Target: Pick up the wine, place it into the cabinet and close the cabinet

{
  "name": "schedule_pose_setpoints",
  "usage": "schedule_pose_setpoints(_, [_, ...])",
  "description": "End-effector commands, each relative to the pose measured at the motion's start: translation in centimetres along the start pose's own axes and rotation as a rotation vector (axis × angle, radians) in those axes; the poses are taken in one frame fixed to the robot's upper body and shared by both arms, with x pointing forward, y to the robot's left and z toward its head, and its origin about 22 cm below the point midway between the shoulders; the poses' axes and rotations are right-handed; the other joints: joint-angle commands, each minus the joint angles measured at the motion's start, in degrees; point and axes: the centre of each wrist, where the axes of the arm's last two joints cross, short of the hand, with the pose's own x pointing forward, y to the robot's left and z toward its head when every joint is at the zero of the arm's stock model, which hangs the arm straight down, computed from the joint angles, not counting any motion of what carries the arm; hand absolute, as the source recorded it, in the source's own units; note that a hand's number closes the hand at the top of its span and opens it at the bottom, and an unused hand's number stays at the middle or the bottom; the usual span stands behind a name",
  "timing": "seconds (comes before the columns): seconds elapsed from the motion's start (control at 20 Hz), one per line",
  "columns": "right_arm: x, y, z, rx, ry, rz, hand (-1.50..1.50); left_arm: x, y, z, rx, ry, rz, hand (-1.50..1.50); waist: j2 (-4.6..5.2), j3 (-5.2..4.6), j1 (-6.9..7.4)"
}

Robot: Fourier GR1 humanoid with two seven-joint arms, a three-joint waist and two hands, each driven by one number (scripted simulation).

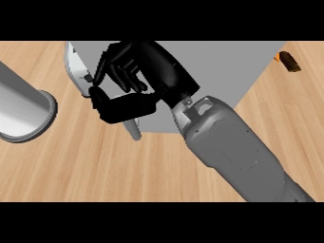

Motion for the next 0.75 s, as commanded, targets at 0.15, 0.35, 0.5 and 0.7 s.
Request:
schedule_pose_setpoints(0.15, [-2.0,-6.4,-0.9,-0.125,0.029,0.072,1.5,-1.6,-1.7,-1.2,0.008,0.025,0.027,-1.5,1.33,0.34,-0.7])
schedule_pose_setpoints(0.35, [-3.0,-7.1,-1.0,-0.146,0.03,0.095,1.5,-2.5,-1.4,-2.7,0.017,0.015,0.022,-1.5,1.93,0.28,-1.59])
schedule_pose_setpoints(0.5, [-4.2,-7.5,-0.8,-0.162,0.053,0.104,1.5,-2.8,-2.6,-2.5,0.01,0.012,0.016,-1.5,1.84,0.32,-0.86])
schedule_pose_setpoints(0.7, [-4.8,-8.1,-0.2,-0.142,0.042,0.095,1.5,-3.3,-2.7,-3.0,0.029,0.015,0.005,-1.5,1.87,0.36,-1.77])
